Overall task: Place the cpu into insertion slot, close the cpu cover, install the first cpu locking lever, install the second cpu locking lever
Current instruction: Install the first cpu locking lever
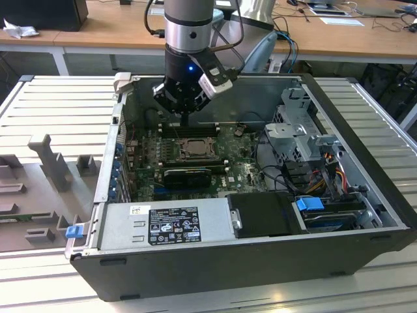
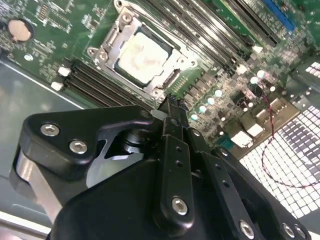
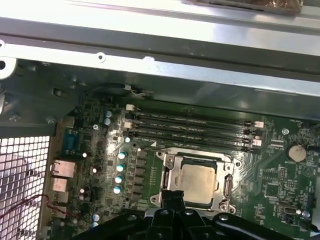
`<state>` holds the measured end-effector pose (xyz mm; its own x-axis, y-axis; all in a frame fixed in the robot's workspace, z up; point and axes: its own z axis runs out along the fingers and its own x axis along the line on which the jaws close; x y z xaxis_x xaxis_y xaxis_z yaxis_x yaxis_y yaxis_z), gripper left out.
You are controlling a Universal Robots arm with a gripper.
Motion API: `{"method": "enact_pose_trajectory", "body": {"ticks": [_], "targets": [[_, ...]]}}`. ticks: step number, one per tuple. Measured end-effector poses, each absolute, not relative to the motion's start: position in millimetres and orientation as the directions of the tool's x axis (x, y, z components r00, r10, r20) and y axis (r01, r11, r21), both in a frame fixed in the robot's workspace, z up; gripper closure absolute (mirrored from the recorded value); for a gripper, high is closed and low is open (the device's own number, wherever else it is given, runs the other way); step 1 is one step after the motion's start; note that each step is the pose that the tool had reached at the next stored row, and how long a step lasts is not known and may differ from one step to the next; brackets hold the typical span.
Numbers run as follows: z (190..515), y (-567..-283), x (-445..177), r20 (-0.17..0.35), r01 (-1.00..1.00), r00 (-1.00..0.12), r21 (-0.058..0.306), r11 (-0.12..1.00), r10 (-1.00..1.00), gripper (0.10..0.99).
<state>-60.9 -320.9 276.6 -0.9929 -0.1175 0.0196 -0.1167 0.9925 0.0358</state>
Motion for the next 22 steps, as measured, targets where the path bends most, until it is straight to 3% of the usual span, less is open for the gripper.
{"method": "enact_pose_trajectory", "body": {"ticks": [22], "targets": [[271, -319, -89, 0.019, -0.041, -0.999, 0.046, 0.998, -0.042, 0.98]]}}
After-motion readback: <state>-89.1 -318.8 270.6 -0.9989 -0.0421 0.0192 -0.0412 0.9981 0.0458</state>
